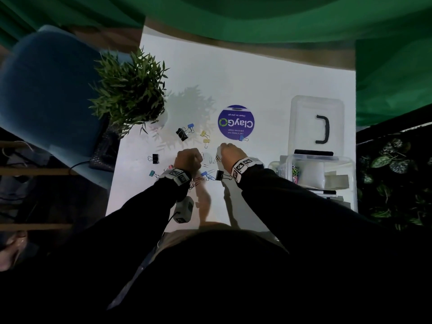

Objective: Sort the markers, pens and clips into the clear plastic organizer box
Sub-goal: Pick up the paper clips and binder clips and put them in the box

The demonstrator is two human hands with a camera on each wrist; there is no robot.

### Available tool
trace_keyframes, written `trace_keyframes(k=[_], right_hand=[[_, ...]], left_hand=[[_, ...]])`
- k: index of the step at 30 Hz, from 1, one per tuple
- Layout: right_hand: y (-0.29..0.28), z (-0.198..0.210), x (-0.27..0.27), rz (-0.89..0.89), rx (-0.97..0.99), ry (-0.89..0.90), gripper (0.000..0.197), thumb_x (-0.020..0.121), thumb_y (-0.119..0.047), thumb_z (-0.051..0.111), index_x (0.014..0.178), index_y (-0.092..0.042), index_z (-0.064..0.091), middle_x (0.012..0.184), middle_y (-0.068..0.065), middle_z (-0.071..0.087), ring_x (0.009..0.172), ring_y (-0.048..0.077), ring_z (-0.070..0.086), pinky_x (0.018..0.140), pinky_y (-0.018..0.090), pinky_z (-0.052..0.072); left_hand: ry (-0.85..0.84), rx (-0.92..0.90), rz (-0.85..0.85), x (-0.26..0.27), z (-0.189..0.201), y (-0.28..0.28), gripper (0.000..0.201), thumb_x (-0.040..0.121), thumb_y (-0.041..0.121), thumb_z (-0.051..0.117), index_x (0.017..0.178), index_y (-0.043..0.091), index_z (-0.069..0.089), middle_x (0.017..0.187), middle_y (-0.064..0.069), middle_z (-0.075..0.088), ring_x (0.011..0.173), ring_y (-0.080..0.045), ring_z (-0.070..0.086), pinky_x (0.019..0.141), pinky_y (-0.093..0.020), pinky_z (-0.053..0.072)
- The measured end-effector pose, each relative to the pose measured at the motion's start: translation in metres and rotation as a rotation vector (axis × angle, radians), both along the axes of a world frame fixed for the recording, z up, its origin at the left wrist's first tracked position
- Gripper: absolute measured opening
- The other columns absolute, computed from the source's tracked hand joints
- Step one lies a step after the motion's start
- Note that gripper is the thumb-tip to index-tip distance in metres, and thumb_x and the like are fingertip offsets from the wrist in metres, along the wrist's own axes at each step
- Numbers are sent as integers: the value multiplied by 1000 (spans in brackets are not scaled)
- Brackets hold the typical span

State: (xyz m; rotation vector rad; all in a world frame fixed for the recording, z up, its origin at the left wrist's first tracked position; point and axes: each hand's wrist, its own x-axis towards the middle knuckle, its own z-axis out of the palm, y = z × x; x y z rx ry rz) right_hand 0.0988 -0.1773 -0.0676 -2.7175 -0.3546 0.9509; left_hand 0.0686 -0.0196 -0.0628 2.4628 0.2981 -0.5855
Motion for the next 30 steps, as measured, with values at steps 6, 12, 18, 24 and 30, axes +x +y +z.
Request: trace_keyframes(k=[6,12,18,24,30], right_hand=[[19,-6,-14,63,51,-133,38,89,-10,56,125,-3,45,122,19,46,113,37,49,85,45,47],[23,-1,-12,207,-16,-64,34,88,-9,56,120,1,52,120,20,52,112,37,55,89,42,47],[5,5,-11,28,22,35,29,90,-10,53,118,0,51,120,20,56,109,36,57,86,37,45],[-36,57,-17,-229,240,-121,6,87,-5,55,88,-11,55,98,15,64,90,32,62,69,31,43],[-124,111,-51,-566,429,-323,9,89,-9,53,85,-6,61,75,6,65,68,22,60,64,27,48]], left_hand=[[-150,-25,84,-8,8,0,24,71,-9,51,70,6,70,77,-14,72,74,-33,66,67,-30,48],[-171,-52,142,-21,9,-4,27,70,-1,45,69,10,70,73,-11,71,68,-32,66,64,-36,55],[-74,-89,163,-23,25,-8,27,78,2,46,76,20,67,79,-1,71,76,-21,65,72,-26,52],[-134,-285,212,-18,64,-44,21,74,5,59,75,24,67,73,5,68,71,-13,63,68,-19,49],[-187,-590,35,-10,107,-133,15,77,7,64,84,20,68,73,8,67,70,-10,65,71,-21,53]])
